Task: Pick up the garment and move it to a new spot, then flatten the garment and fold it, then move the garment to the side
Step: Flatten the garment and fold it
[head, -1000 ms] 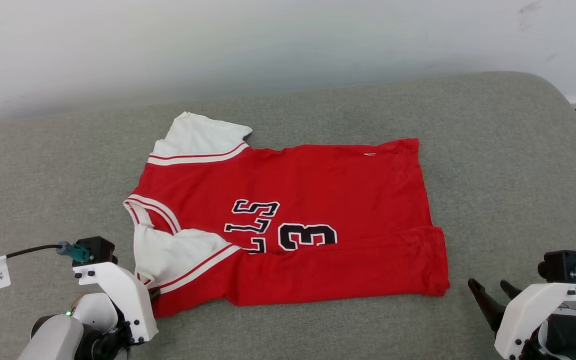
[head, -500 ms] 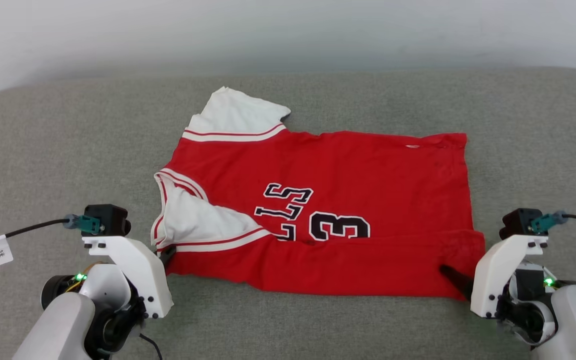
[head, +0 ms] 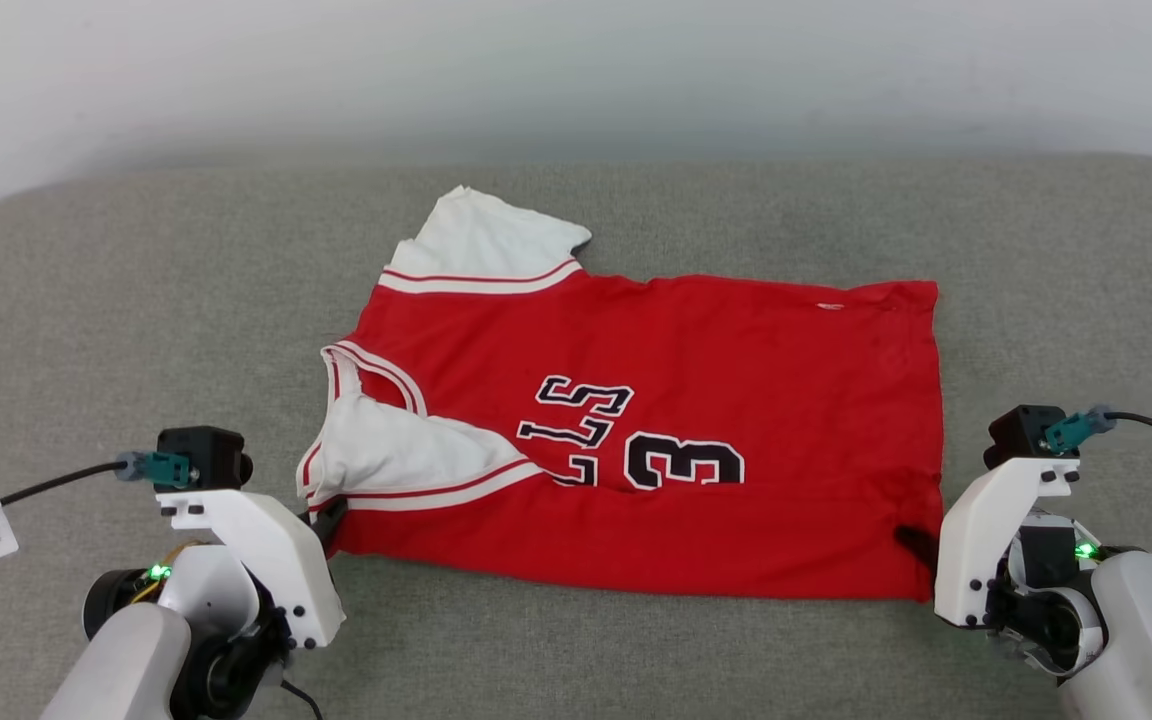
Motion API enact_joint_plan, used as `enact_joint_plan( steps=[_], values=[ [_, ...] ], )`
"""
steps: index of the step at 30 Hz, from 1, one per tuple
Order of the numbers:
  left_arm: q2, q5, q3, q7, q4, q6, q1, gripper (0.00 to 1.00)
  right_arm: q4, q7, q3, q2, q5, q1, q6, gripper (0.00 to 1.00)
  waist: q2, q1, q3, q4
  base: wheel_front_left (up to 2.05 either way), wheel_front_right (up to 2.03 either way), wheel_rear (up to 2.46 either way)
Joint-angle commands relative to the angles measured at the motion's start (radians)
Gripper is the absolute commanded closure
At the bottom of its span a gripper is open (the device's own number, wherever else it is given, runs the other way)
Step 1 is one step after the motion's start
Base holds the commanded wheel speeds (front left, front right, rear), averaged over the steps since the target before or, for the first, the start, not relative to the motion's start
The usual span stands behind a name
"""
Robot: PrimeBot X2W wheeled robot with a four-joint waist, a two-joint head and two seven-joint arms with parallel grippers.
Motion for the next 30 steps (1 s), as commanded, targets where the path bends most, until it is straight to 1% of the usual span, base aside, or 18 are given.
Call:
enact_joint_plan(
  steps=[1, 4, 5, 8, 13, 16, 17, 18, 19, 22, 25, 28, 30],
  values=[
    [-0.002, 0.0, 0.001, -0.007, -0.003, -0.003, 0.01, 1.0, -0.007, -0.004, 0.003, -0.007, 0.008, 0.008, 0.0, 1.0, 0.0, -0.0001, -0.018, -0.002, 0.0, 0.0, 0.0],
    [-0.004, -0.004, 0.0, -0.018, -0.013, 0.0, 0.031, 1.0, -0.035, 0.001, 0.014, -0.02, 0.019, 0.026, 0.0, 1.0, 0.0, -0.0001, -0.048, 0.0, 0.0, 0.0, 0.0],
    [-0.004, -0.004, 0.0, -0.025, -0.029, 0.011, 0.064, 1.0, -0.068, 0.015, 0.025, -0.03, 0.029, 0.053, 0.0, 1.0, 0.0, -0.0001, -0.086, 0.002, 0.0, 0.0, 0.0],
    [0.002, -0.007, -0.002, -0.025, -0.052, 0.022, 0.108, 1.0, -0.105, 0.025, 0.027, -0.038, 0.038, 0.099, 0.0, 1.0, 0.0, -0.0001, -0.129, 0.007, 0.0, 0.0, 0.0],
    [0.022, -0.023, 0.009, -0.006, -0.106, 0.057, 0.196, 1.0, -0.191, 0.053, 0.006, -0.047, 0.039, 0.185, 0.0, 1.0, 0.0, -0.0001, -0.154, 0.009, 0.0, 0.0, 0.0],
    [0.024, -0.025, 0.008, -0.003, -0.112, 0.071, 0.237, 1.0, -0.221, 0.059, -0.014, -0.04, 0.029, 0.234, 0.0, 1.0, 0.0, -0.0001, -0.153, 0.006, 0.0, 0.0, 0.0],
    [0.018, -0.026, 0.003, -0.004, -0.106, 0.072, 0.245, 1.0, -0.227, 0.054, -0.017, -0.036, 0.019, 0.25, 0.0, 0.87, 0.0, -0.0001, -0.152, 0.006, 0.0, 0.0, 0.0],
    [0.009, -0.028, -0.003, -0.004, -0.099, 0.074, 0.251, 0.62, -0.232, 0.045, -0.019, -0.026, 0.017, 0.266, 0.0, 0.0, 0.0, -0.0001, -0.15, 0.007, 0.0, 0.0, 0.0],
    [0.001, -0.027, -0.004, -0.012, -0.09, 0.079, 0.252, 0.0, -0.238, 0.025, -0.023, -0.018, 0.012, 0.278, 0.0, 0.0, 0.0, -0.0001, -0.147, 0.007, 0.0, 0.0, 0.0],
    [-0.022, -0.019, -0.002, -0.047, -0.06, 0.088, 0.235, 0.0, -0.259, -0.06, -0.027, -0.011, -0.011, 0.299, 0.0, 0.0, 0.0, -0.0001, -0.141, 0.001, 0.0, 0.0, 0.0],
    [-0.035, -0.006, 0.01, -0.102, -0.045, 0.085, 0.211, 0.0, -0.281, -0.177, -0.027, -0.029, -0.063, 0.317, 0.0, 0.0, 0.0, -0.0001, -0.142, -0.011, 0.0, 0.0, 0.0],
    [-0.035, 0.02, 0.029, -0.175, -0.041, 0.084, 0.184, 0.0, -0.308, -0.295, -0.047, -0.025, -0.108, 0.323, 0.0, 0.0, 0.0, -0.0001, -0.146, -0.03, 0.0, 0.0, 0.0],
    [-0.034, 0.038, 0.044, -0.225, -0.039, 0.088, 0.16, 0.0, -0.324, -0.363, -0.06, -0.009, -0.13, 0.323, 0.0, 0.0, 0.0, -0.0001, -0.148, -0.047, 0.0, 0.0, 0.0]
  ],
)
